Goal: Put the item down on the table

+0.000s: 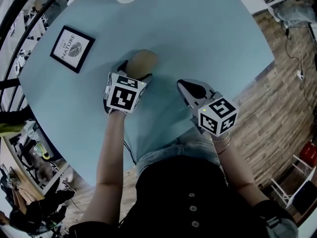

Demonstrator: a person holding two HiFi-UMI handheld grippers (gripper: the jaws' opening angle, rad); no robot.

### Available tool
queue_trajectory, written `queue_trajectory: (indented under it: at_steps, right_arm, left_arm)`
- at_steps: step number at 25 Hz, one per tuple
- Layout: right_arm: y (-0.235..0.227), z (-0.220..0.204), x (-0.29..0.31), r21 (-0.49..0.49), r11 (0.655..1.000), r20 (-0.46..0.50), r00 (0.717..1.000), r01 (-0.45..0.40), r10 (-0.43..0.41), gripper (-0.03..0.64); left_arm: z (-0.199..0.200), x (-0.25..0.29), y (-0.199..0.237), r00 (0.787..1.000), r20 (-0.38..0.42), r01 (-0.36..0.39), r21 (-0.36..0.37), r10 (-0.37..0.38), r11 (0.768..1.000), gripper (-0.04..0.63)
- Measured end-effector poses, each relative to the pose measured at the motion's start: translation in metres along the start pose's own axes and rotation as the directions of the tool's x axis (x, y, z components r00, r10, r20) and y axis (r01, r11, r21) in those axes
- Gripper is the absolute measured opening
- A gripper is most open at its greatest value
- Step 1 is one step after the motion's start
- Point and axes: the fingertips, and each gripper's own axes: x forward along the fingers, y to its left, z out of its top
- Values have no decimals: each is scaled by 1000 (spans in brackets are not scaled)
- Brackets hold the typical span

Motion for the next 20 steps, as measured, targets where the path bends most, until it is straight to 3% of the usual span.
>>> queue_trajectory:
  at_steps: [14,20]
  right_arm:
    - [15,0,-14,-17,1000,3,1000,9,-9,5]
    - [17,10,-15,-49,999,22,1000,-21,22,5]
  left_arm:
    - [9,-18,-3,997,79,-7,-3,7,1000,426]
    - [13,-43,-8,988,156,-1,-61,11,998,426]
